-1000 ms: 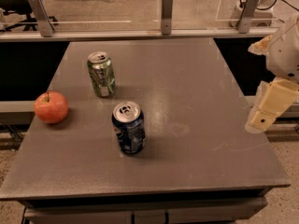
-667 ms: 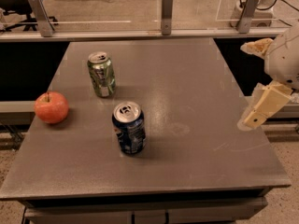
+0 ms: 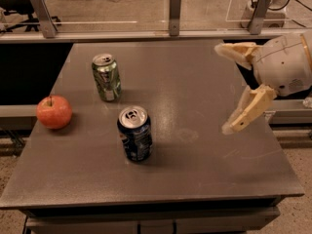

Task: Knock pepsi can over

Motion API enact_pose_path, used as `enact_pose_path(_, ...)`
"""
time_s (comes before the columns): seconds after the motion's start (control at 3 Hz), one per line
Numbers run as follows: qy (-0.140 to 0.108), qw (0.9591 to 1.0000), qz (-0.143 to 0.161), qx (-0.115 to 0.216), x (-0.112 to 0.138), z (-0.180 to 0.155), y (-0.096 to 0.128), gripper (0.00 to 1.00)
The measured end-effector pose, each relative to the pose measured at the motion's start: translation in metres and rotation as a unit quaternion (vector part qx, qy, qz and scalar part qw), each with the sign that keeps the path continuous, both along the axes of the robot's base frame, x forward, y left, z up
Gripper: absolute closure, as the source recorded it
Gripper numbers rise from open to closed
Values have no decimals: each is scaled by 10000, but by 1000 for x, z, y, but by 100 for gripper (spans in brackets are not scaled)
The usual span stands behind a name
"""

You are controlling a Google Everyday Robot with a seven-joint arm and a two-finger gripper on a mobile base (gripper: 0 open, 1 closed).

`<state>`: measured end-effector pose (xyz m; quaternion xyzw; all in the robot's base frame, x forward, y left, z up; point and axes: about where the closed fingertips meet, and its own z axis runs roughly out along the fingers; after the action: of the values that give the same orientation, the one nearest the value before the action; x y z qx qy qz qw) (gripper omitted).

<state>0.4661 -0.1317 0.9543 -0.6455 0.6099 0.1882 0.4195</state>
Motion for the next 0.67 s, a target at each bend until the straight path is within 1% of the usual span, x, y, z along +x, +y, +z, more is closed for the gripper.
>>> enact_pose_path(0.33, 662, 9889, 957, 926, -28, 20, 62, 0)
enact_pose_path(0.67, 1145, 9744, 1321, 1412, -43, 33, 100, 0)
